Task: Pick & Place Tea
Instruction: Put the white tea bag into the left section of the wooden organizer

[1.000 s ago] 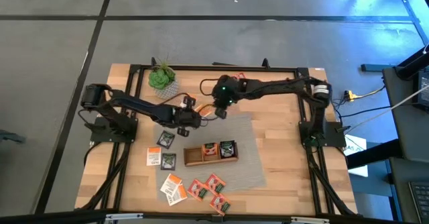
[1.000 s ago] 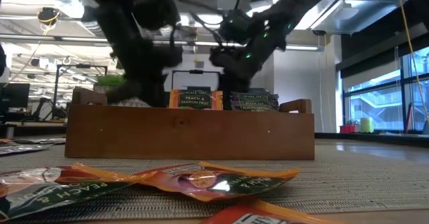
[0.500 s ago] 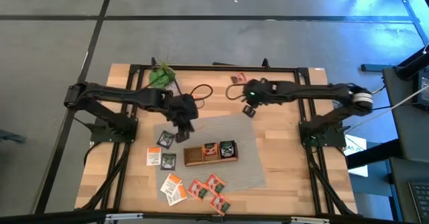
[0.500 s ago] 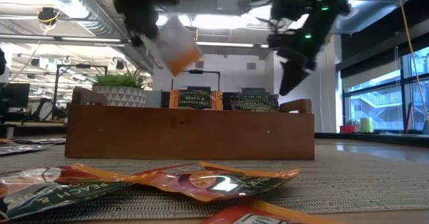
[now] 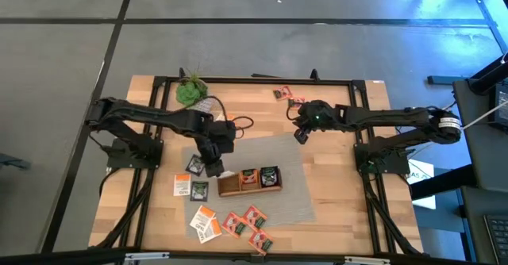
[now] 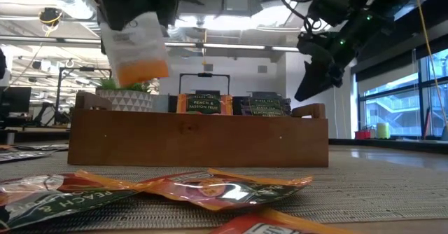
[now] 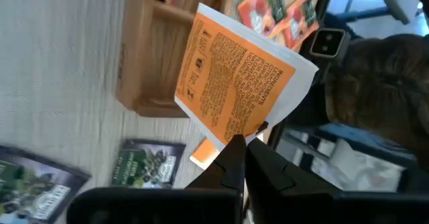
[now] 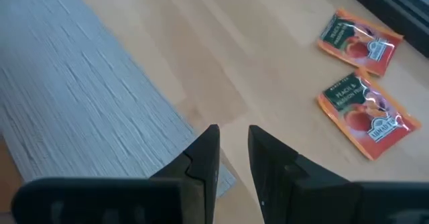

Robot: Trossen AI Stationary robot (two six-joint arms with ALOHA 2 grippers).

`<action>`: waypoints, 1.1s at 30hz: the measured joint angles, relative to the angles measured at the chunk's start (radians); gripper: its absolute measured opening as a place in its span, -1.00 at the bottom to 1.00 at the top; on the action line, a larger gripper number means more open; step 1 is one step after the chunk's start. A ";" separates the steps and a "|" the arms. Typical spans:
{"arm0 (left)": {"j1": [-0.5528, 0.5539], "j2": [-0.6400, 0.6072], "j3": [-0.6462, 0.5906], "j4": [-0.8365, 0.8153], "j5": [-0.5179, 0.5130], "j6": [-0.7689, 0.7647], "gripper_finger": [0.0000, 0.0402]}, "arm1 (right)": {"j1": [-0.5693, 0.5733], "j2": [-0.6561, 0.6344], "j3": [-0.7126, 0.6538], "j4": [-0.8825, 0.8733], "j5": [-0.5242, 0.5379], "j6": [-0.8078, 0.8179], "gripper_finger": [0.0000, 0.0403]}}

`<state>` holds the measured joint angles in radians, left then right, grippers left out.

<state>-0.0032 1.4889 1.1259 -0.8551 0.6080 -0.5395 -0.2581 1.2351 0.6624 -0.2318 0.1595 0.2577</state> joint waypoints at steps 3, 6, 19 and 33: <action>0.001 0.056 0.000 0.018 0.048 0.014 -0.98 | 0.000 0.001 -0.002 -0.001 -0.004 0.000 -0.59; 0.010 0.111 0.000 0.022 0.128 0.052 -0.98 | 0.000 0.001 -0.002 -0.001 -0.004 0.000 -0.59; 0.092 0.199 0.000 0.021 0.188 0.127 -0.98 | 0.000 0.001 -0.001 0.005 -0.005 0.000 -0.59; 0.116 0.199 0.000 -0.013 0.185 0.182 -0.98 | 0.000 0.001 0.000 0.005 -0.004 -0.004 -0.59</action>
<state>0.1132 1.6875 1.1255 -0.8684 0.7929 -0.3573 -0.2584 1.2362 0.6621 -0.2272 0.1555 0.2542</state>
